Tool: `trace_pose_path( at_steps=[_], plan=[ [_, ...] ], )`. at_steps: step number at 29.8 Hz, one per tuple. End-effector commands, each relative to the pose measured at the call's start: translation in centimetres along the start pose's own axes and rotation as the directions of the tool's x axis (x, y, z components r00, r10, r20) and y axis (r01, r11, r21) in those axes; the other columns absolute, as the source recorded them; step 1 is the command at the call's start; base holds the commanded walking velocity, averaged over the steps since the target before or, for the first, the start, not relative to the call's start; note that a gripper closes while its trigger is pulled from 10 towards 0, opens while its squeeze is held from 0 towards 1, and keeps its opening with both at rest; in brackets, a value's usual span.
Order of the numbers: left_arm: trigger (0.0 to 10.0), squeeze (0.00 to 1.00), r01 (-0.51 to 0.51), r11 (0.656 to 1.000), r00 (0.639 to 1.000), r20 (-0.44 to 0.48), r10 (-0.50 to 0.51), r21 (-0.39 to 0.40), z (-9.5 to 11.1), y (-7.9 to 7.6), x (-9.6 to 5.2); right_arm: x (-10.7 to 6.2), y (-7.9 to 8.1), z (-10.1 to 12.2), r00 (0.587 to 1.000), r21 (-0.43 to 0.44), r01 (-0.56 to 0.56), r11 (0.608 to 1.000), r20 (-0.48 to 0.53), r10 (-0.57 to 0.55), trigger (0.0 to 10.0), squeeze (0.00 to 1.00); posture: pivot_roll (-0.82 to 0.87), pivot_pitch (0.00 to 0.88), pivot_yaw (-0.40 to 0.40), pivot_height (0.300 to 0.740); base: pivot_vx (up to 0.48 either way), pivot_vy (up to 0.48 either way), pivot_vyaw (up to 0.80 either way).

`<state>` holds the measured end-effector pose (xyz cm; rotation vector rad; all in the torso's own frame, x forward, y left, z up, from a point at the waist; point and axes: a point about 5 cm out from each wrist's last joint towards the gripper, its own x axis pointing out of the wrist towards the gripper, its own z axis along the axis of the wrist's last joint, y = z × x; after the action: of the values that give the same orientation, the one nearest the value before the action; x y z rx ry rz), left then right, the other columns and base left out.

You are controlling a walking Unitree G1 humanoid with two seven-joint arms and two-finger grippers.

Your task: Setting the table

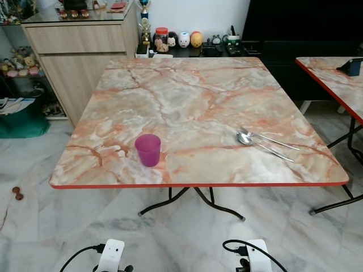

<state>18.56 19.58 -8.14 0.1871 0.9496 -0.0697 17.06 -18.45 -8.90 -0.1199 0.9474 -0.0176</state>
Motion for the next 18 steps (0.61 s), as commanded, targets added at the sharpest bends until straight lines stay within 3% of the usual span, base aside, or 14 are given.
trace_pose_path(
  at_steps=[1,14,15,17,18],
  plan=[
    [10.0,0.0,-0.005,0.999,1.0,-0.004,0.005,0.033,-0.2,0.2,-0.1,0.0,0.1,-0.1,1.0,-0.006,-0.004,1.0,-0.008,0.004,10.0,0.0,0.05,0.0,-0.016,0.731,0.0,0.0,0.0],
    [10.0,0.0,-0.037,0.994,0.996,0.088,0.029,0.1,0.4,0.2,-0.2,-0.1,-0.1,-0.6,1.0,-0.018,-0.005,1.0,-0.02,0.005,10.0,0.0,0.08,0.0,-0.029,0.731,0.0,0.0,0.0],
    [10.0,0.0,-0.055,0.993,0.988,0.147,0.039,0.106,1.0,0.6,-0.3,-0.1,-0.1,-0.7,1.0,-0.019,-0.005,1.0,-0.021,0.005,10.0,0.0,0.08,0.0,-0.03,0.731,0.0,0.0,0.0],
    [10.0,0.0,-0.073,0.995,0.924,0.379,0.043,0.066,3.6,2.7,-1.2,-0.1,-0.2,-0.7,1.0,-0.024,-0.006,1.0,-0.022,0.005,10.0,0.0,0.08,0.0,-0.035,0.731,0.0,0.0,0.0],
    [10.0,0.0,-0.07,0.996,0.911,0.411,0.044,0.048,3.9,3.1,-1.5,-0.1,-0.2,-0.7,1.0,-0.027,-0.006,1.0,-0.023,0.006,10.0,0.0,0.09,0.0,-0.037,0.731,0.0,0.0,0.0]
  ],
)
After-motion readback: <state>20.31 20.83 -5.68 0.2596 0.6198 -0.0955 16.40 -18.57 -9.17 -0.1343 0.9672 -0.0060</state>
